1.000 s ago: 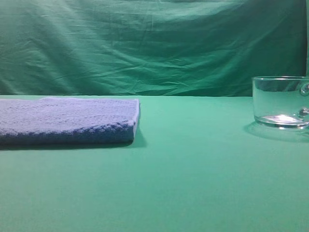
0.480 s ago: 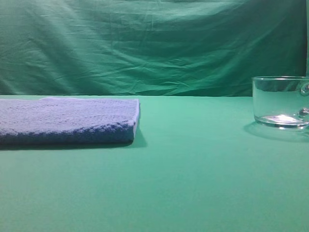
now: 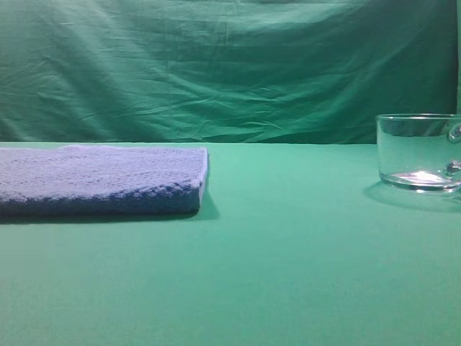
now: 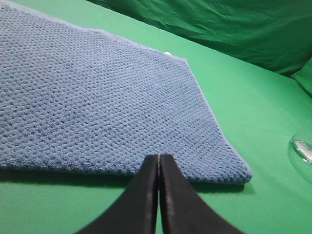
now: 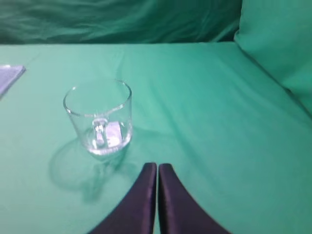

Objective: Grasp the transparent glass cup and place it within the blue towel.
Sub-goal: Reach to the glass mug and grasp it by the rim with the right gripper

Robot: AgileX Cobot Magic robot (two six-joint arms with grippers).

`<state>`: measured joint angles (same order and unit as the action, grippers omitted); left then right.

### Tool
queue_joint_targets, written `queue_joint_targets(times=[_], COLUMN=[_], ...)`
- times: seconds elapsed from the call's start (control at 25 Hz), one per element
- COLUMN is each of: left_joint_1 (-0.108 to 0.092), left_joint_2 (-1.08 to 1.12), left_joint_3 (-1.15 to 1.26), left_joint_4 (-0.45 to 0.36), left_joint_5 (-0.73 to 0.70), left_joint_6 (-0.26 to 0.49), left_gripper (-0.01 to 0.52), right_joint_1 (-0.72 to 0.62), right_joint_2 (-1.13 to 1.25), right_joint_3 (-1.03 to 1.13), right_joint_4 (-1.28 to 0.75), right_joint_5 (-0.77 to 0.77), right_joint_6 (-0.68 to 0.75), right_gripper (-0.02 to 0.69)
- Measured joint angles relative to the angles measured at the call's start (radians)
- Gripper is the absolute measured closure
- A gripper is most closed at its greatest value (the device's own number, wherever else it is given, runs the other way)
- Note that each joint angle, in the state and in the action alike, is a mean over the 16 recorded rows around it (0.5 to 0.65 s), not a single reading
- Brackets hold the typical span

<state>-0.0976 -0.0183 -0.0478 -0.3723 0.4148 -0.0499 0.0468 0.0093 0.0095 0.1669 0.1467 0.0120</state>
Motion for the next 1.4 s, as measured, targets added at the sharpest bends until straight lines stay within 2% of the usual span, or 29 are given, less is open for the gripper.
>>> queue_joint_targets(times=[0.28, 0.88, 1.4], left_joint_1=[0.000, 0.000, 0.000], left_joint_2=[0.000, 0.000, 0.000], left_joint_3=[0.000, 0.000, 0.000], left_joint_4=[0.000, 0.000, 0.000], left_joint_5=[0.000, 0.000, 0.000], left_joint_6=[0.000, 0.000, 0.000], left_gripper=[0.514, 0.514, 0.514], right_joint_1=[0.000, 0.000, 0.008], right_joint_2=[0.145, 0.721, 0.963], right_joint_3=[-0.096, -0.461, -0.588], right_joint_4=[0.080, 0.124, 0.178], right_joint_5=[0.019, 0.186, 0.241], right_joint_6=[-0.008, -0.304, -0.387], right_gripper=[0.665, 0.665, 0.665])
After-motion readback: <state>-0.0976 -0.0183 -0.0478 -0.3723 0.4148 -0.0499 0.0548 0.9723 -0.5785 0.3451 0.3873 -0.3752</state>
